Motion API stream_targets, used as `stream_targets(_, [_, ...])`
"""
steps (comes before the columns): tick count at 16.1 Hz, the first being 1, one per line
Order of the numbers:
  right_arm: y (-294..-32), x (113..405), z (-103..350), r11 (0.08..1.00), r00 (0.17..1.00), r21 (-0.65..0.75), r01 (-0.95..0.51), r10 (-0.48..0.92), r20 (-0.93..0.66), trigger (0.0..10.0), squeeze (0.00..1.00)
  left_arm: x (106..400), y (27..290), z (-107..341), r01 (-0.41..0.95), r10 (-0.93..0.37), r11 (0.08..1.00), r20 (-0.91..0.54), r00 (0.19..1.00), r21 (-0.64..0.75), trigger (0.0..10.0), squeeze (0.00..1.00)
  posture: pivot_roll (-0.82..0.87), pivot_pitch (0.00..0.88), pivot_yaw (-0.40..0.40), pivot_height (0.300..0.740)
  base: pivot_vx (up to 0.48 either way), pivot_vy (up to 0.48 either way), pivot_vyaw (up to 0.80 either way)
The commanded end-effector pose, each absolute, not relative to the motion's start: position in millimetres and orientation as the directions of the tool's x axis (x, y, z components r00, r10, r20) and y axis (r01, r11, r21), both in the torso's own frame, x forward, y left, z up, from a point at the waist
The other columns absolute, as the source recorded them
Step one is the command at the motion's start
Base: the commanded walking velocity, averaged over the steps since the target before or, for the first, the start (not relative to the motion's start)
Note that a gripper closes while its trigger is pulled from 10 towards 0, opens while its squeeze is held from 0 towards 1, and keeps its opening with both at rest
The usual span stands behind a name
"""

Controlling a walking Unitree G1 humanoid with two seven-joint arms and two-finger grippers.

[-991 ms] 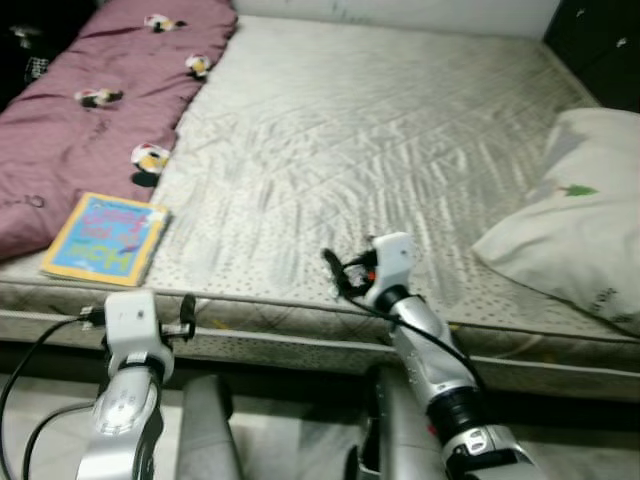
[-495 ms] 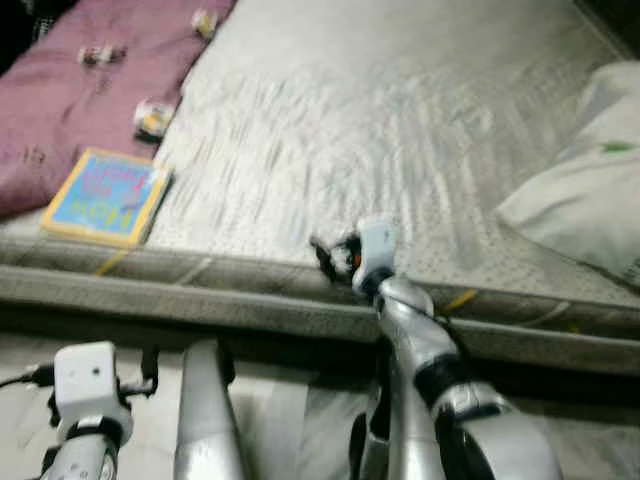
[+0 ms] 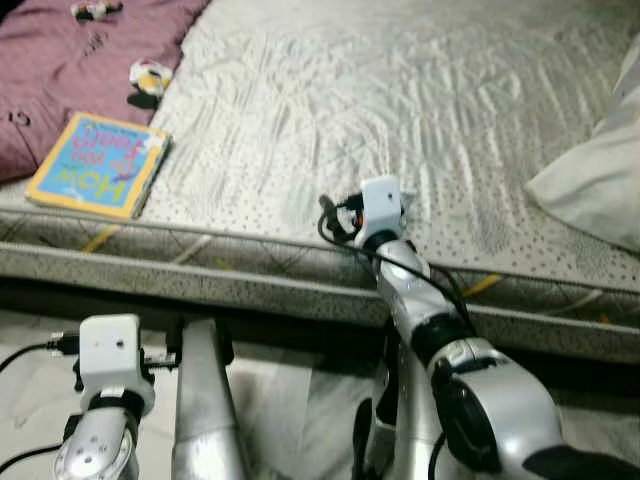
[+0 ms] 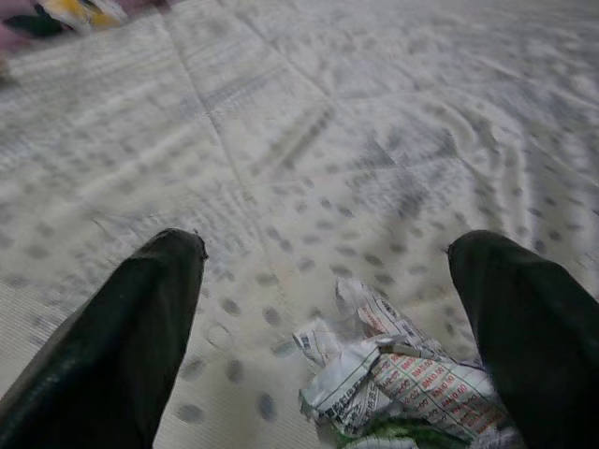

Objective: Clean up the room

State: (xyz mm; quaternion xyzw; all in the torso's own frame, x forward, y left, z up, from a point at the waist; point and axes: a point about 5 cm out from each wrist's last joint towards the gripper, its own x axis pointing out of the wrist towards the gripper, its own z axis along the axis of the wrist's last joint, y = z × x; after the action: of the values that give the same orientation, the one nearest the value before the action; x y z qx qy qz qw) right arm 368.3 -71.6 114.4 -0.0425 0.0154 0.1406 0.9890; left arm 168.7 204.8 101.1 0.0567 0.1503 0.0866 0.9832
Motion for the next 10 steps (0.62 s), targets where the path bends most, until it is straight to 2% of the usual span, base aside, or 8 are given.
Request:
stream_targets(1, [-71,372,115,0.963,0.969,-0.115,-0.244,0.235,-0.080,10.0,0.00,167,203,104,-0.147,0.187,0.977,-0.280,0.942,0.156,10.0,0.00,0.36,0.174,-0.049,0.447,0.000,0.000,0.00])
stream_targets(4, [-87,376,111,0.971,0.979,-0.162,-0.176,0.155,-0.134,10.0,0.00,171,201,103,-0.147,0.186,0.977,-0.274,0.944,0.154,10.0,0.00,0.35,0.156,-0.061,0.447,0.000,0.000,0.00])
stream_targets(8, [-103,366,86,0.961,0.970,-0.237,-0.141,0.086,-0.229,10.0,0.00,177,200,101,-0.151,0.188,0.977,-0.268,0.945,0.154,10.0,0.00,0.33,0.127,-0.069,0.447,0.000,0.000,0.00])
stream_targets(9, [-109,360,72,0.971,0.951,-0.204,-0.126,0.060,-0.304,0.0,0.00,183,195,98,-0.132,0.167,0.981,-0.265,0.950,0.144,10.0,0.00,0.31,0.104,-0.071,0.447,0.000,0.000,0.00])
stream_targets(10, [-109,359,70,0.972,0.948,-0.199,-0.125,0.058,-0.312,0.0,0.00,184,194,97,-0.129,0.164,0.981,-0.264,0.950,0.143,10.0,0.00,0.31,0.104,-0.071,0.447,0.000,0.000,0.00])
